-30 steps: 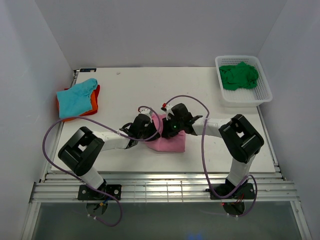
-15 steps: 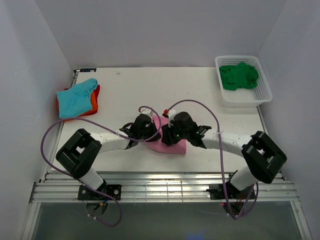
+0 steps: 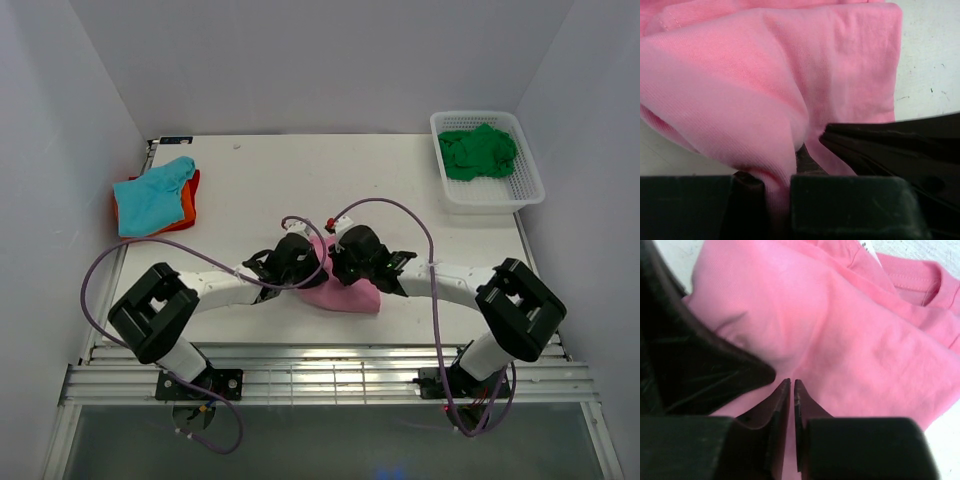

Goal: Fold and stack the t-shirts
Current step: Fold the tshirt

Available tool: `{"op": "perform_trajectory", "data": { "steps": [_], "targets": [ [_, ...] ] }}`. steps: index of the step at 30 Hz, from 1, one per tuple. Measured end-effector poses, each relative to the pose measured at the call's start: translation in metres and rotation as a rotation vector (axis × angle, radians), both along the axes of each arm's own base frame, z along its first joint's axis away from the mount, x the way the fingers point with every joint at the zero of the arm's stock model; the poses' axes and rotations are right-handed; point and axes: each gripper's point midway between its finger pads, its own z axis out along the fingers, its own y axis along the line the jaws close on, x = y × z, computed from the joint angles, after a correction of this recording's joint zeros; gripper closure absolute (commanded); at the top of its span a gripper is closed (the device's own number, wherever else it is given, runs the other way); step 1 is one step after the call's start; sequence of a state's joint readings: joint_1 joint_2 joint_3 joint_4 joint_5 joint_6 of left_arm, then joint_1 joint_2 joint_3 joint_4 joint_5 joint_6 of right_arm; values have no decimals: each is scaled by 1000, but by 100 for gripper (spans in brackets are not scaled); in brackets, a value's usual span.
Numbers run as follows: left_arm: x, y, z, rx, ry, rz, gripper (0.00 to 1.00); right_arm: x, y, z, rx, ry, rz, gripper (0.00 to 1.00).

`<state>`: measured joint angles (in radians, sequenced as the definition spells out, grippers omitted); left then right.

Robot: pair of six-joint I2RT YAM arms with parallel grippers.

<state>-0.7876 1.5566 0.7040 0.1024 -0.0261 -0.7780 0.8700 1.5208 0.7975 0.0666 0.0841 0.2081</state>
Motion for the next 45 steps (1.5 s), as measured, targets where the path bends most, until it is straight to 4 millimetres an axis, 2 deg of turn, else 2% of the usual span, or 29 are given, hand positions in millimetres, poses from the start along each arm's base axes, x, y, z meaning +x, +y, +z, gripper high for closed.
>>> {"op": "perform_trajectory", "data": {
  "steps": [1,7,15,19,20,22,23,31,38,41,45],
  "targets": [
    [-2,-2,2,-4,-1,-1,100,2,1,-2,-6,1,-7,92],
    [-16,-12,10,-13,-9,-10,100,7,-2,-17,-41,18,-44,92],
    [-23,-10,2,8,13,-9,100,6,-5,-30,-70,48,-62,92],
    [-25,-10,-10,31,32,-15,66,4,-7,-34,-81,64,-69,92],
    [-26,-10,-13,41,35,-19,46,4,-7,-36,-83,68,-71,92],
    [-27,-9,-18,54,39,-23,37,4,-6,-36,-83,71,-73,92],
    [-26,-10,-16,49,35,-23,29,4,-6,-36,-82,72,-74,92],
    [-19,3,-13,113,-6,9,26,4,-8,-36,-84,92,-92,92],
    [-3,21,5,179,-76,53,27,3,-9,-36,-91,97,-93,92],
    [8,37,4,175,-84,90,28,3,-9,-37,-93,99,-92,92],
    [19,74,-11,184,-66,162,29,3,-9,-36,-93,99,-92,92]
  ]
}}
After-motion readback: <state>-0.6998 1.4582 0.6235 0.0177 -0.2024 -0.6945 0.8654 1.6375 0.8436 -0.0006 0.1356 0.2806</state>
